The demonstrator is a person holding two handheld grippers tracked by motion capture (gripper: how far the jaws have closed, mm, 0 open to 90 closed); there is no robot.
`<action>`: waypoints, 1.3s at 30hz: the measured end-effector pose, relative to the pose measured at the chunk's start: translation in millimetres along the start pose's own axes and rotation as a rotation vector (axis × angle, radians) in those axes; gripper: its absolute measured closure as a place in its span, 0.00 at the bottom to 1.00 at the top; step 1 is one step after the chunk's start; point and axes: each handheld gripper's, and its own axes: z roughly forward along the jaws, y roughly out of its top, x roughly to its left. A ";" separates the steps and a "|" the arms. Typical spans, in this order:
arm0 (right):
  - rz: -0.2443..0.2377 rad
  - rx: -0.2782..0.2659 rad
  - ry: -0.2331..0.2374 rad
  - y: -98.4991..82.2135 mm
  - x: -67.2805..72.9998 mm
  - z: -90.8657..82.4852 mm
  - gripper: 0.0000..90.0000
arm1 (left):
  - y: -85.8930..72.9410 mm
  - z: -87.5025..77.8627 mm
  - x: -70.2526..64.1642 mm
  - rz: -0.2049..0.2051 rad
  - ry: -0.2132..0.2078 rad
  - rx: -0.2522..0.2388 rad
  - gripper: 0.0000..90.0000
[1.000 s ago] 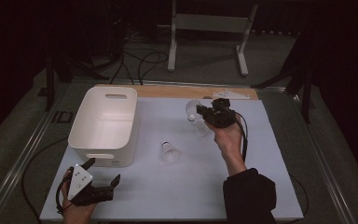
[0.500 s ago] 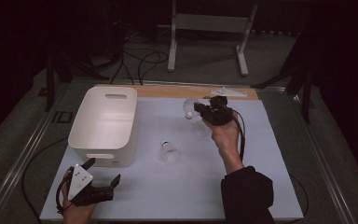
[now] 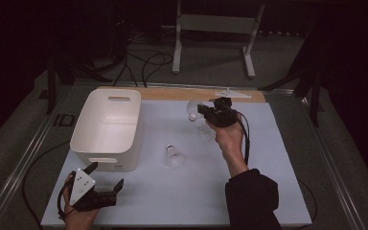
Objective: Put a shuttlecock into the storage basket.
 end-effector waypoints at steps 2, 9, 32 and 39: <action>0.005 -0.001 0.003 0.1 -0.1 1.1 0.99 | 0.0 -0.2 0.2 0.000 0.000 0.001 0.00; 0.010 -0.009 0.004 0.4 -0.2 3.9 0.99 | 0.0 0.0 0.1 0.001 -0.001 0.002 0.00; 0.002 -0.019 0.041 8.5 17.3 15.1 0.99 | 0.0 -0.3 0.7 -0.002 -0.002 -0.002 0.00; 0.000 -0.016 0.052 8.8 21.6 18.2 0.99 | 0.0 -0.3 0.6 0.000 -0.002 -0.001 0.00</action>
